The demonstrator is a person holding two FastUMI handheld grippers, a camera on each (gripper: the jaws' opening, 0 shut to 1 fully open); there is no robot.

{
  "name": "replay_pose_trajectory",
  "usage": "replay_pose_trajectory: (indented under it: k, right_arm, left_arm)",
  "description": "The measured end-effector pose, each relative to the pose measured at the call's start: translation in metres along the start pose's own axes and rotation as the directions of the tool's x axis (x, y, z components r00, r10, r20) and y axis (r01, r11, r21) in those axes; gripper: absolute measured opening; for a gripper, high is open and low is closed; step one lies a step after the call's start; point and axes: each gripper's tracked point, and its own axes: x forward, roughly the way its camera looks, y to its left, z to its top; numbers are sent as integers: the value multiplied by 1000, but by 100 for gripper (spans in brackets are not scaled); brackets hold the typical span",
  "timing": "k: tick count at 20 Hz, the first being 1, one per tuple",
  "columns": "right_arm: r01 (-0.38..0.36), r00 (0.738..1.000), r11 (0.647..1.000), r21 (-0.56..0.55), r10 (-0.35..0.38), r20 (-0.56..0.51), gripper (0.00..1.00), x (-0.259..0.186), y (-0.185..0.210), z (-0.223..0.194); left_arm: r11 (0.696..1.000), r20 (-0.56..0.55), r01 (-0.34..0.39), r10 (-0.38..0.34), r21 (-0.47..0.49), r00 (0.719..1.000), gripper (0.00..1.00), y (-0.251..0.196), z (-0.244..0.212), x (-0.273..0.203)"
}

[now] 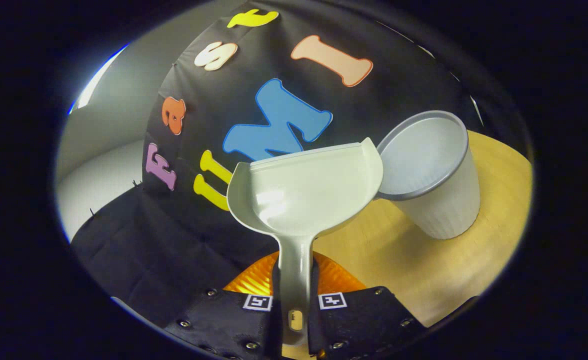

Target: Pick up the small broom and dustpan from the desktop, sweep the trash into the dustpan with the broom, and then empty the trash into the garbage bin.

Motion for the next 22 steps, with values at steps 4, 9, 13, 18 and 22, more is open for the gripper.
replay_pose_trajectory:
  k: [4, 9, 13, 18, 22]
  right_arm:
    - [63, 994, 987, -148, -76, -82, 19, 2, -5, -40]
    - [167, 961, 947, -276, -219, -169, 19, -8, -40, -92]
    - [240, 919, 930, -277, -310, -243, 19, -8, -76, -136]
    - [326, 861, 890, -318, -418, -288, 19, -14, -117, -174]
    - [359, 825, 872, -332, -463, -325, 19, -7, -131, -199]
  left_arm:
    - [999, -17, -23, 23, -27, 1000, 15, 8, -15, -3]
    - [998, -74, -65, 67, 24, 995, 13, 19, -47, -9]
    - [1000, -131, -23, 25, 14, 991, 17, 3, -78, 3]
    - [1000, -184, 14, -15, -3, 983, 15, -15, -108, 13]
    - [999, -227, 36, -44, -40, 973, 15, -25, -129, 22]
